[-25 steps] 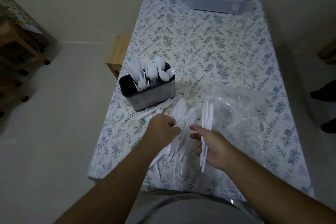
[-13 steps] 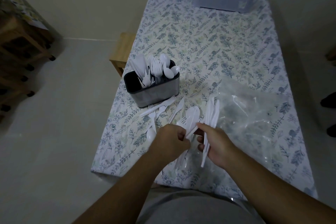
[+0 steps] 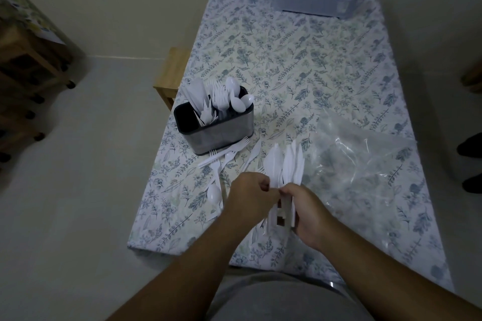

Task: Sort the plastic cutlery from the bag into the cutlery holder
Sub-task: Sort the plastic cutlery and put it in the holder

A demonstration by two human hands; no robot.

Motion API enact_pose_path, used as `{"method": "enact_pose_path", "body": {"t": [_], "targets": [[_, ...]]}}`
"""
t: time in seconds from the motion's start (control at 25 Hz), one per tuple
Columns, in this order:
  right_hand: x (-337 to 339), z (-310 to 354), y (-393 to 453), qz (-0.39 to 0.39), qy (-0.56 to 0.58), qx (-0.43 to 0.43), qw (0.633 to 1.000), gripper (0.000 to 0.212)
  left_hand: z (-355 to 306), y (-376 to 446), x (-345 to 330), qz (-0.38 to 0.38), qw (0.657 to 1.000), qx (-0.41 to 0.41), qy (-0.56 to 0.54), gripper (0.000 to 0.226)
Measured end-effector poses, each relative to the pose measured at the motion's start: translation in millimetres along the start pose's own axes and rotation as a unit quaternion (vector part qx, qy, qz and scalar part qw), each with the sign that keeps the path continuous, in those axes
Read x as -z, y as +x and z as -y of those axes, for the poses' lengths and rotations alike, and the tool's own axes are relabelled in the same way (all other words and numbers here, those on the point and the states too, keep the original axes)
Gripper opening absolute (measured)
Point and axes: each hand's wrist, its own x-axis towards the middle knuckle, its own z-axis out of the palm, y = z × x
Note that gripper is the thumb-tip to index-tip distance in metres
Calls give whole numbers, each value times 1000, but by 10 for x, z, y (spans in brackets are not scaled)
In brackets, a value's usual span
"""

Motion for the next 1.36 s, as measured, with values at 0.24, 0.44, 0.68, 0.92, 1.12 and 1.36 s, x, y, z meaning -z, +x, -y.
{"method": "enact_pose_path", "body": {"t": [0.24, 0.44, 0.68, 0.92, 1.12, 1.36], "targets": [[-16, 41, -99, 71, 20, 59, 996, 25, 0, 2, -103, -5, 995, -39, 91, 27], [-18, 14, -124, 75, -50, 78, 993, 24, -33, 21, -97, 94, 989, -15, 112, 32], [8, 34, -112, 85, -93, 65, 990, 24, 56, -8, -93, 95, 972, -56, 209, 32], [92, 36, -47, 47, -48, -9, 998, 27, -116, 80, 1, 9, 996, 20, -82, 37], [16, 17, -111, 70, -125, -36, 989, 10, -133, 304, -24, 54, 952, 130, -272, 57], [11, 152, -40, -17, -47, 71, 996, 27, -61, 166, -89, -31, 883, 196, -424, 70]]}}
